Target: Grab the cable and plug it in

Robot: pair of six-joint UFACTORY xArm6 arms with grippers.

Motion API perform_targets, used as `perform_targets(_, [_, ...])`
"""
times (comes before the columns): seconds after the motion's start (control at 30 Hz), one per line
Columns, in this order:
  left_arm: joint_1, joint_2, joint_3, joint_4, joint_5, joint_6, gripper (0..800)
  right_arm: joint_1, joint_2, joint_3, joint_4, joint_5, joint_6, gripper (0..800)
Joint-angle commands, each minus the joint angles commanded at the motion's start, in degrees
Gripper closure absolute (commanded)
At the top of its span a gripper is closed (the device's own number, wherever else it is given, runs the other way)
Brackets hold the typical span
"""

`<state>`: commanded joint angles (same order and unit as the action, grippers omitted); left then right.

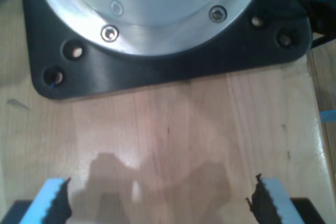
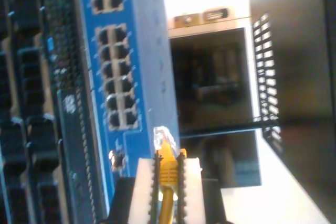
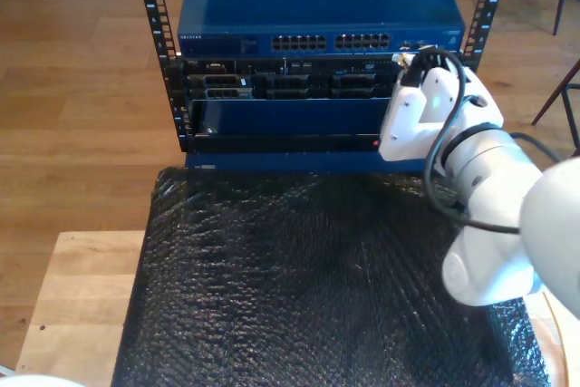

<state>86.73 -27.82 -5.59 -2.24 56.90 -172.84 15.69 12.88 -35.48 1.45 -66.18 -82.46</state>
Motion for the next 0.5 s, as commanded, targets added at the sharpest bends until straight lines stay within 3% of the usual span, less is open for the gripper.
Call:
perform_targets(0.2, [0.0,0.0,0.0,0.0,0.0,0.0,0,0.7,5.4,-5.5,0.8,-0.7,-0.3,800])
perform_targets(0.5, [0.0,0.0,0.0,0.0,0.0,-0.1,0,4.0,9.4,-9.2,9.8,-2.4,-1.5,800])
